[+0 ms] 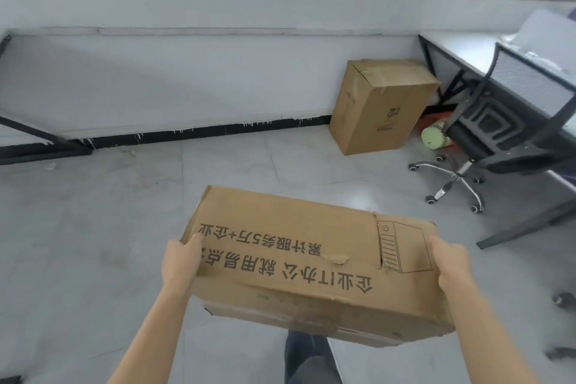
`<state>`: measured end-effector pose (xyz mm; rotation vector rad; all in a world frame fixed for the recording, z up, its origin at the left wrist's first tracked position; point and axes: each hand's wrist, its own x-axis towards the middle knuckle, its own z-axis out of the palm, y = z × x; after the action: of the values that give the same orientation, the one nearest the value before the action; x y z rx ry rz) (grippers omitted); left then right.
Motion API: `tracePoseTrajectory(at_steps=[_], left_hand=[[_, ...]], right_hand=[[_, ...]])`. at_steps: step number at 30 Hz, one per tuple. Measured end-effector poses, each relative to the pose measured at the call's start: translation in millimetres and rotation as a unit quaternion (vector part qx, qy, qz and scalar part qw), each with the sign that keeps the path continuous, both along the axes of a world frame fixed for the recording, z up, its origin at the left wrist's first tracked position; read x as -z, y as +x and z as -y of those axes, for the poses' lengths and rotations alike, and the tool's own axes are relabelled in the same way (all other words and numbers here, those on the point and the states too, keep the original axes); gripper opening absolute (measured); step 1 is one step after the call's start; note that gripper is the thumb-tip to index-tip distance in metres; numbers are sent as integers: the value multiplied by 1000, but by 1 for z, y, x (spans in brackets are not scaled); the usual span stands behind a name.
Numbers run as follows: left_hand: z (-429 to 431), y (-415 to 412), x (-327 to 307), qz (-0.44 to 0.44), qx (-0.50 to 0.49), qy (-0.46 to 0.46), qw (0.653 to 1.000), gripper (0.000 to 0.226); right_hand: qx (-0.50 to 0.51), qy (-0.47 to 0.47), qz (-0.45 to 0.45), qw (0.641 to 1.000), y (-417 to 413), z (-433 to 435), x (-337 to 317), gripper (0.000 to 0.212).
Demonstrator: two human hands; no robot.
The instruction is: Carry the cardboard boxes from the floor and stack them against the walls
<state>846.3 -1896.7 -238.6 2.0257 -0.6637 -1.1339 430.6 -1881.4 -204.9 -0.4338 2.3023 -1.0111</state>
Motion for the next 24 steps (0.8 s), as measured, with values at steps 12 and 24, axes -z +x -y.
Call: tracePoseTrajectory(at_steps=[12, 24], left_hand=[[241, -102, 3, 29, -47, 8, 998, 27], [458, -135, 38, -34, -140, 45, 989, 22]], right_hand=[[-30, -34, 23, 999, -104, 273, 7, 51], [-125, 6, 56, 991, -121, 541, 25, 29]])
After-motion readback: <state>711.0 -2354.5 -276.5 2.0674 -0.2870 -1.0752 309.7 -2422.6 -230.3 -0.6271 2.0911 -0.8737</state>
